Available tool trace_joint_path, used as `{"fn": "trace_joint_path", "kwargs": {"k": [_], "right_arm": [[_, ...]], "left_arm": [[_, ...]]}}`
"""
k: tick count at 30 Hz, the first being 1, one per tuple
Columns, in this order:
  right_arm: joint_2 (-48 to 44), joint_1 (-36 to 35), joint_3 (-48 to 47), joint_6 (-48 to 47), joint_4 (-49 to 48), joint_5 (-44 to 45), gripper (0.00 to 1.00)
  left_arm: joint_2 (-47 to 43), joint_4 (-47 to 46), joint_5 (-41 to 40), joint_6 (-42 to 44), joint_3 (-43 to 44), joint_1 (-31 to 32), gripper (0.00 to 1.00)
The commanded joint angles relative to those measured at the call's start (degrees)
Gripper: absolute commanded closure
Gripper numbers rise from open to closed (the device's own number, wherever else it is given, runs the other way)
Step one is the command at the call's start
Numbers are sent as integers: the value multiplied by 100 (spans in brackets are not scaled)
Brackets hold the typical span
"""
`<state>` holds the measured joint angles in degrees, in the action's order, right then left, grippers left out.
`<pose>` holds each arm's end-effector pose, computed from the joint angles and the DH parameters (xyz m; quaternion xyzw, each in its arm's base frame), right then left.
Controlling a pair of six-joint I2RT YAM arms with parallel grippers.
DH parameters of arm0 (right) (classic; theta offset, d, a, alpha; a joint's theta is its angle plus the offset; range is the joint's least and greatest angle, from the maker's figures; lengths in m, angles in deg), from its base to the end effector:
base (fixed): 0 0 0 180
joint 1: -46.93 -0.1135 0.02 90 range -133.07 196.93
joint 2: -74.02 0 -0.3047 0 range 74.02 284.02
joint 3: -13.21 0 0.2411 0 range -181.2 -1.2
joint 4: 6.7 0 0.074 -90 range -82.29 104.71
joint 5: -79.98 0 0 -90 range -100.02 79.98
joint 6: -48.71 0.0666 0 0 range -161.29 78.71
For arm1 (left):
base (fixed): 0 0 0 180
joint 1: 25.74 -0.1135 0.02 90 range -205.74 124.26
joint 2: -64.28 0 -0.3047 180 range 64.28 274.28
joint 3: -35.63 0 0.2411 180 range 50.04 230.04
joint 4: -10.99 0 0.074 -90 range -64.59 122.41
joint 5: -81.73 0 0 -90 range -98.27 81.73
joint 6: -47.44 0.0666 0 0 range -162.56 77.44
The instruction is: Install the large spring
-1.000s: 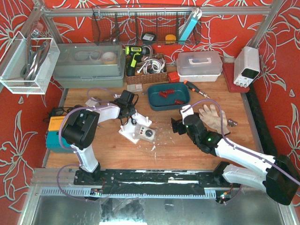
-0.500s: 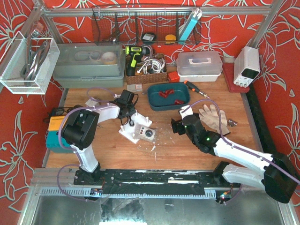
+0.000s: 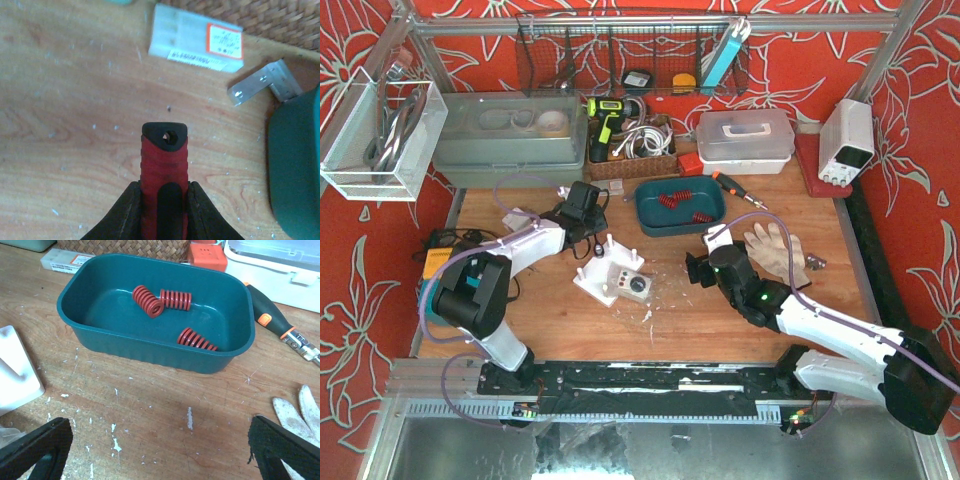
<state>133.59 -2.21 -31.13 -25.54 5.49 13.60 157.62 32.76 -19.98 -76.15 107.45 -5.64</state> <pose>0.1629 0.1475 0.2507 -0.1385 0.8317 0.1251 0.5229 0.3459 -0.1122 0.2338 -0.1474 0.9022 -0.0945 0.3942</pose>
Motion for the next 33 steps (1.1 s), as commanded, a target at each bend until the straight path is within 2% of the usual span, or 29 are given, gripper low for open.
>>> {"fn": "trace_joint_path", "kwargs": {"k": [1,4,7,12,17,20,26,30,33], "right_arm": [[-95,-47,14,-10,38,170,3],[-95,-47,6,-8,37,159,4],[-95,-51,-2,-6,37,176,4],[-74,-49,7,-19,24,179,3],[0,-49,-24,-17,6,172,3],[44,-48,-55,-15,20,169,4],[45,-44,-65,-12,43,165,3],[104,-47,-86,-2,42,114,3],[171,-49,-117,-1,58,88,3]], "left_arm": [[-59,-389,-226,1068,543,-47,100],[357,-265,57,2018,1209,-67,100],[843,168,-347,2793,1772,-68,100],[934,-529,-673,4290,1435,-67,100],[1029,-930,-1200,5240,1097,-129,100],[1166,-1262,-1670,5519,769,-204,100],[1581,-1721,-2242,5426,409,-352,97],[1850,-2030,-2417,5460,137,-357,91],[1985,-2451,-2602,5506,-166,-357,81]]}}
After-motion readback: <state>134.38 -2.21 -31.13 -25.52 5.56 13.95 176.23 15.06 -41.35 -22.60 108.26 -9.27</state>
